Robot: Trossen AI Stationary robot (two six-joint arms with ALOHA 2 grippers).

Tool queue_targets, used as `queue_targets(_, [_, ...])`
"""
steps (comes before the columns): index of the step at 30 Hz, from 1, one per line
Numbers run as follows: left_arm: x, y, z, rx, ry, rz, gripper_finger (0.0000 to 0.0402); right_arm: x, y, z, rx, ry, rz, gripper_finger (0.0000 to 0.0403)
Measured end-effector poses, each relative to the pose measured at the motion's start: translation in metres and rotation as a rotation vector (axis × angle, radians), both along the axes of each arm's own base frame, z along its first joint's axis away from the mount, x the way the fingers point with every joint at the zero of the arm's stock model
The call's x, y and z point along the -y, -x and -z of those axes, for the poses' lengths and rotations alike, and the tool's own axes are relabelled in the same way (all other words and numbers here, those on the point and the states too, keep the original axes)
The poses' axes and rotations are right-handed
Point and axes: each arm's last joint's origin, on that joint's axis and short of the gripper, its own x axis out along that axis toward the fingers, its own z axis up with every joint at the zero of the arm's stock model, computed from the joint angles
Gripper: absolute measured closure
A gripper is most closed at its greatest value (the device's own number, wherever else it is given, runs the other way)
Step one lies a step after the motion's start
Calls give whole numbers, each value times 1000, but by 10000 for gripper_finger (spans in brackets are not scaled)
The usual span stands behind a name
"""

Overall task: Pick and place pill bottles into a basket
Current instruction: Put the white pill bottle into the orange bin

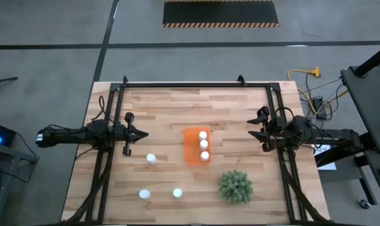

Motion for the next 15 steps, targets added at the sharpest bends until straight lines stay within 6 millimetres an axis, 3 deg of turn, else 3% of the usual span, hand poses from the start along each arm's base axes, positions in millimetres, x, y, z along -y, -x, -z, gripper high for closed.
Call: queue_targets(15, [0,0,0,-1,0,-1,401,2,7,7,-44,-31,100,197])
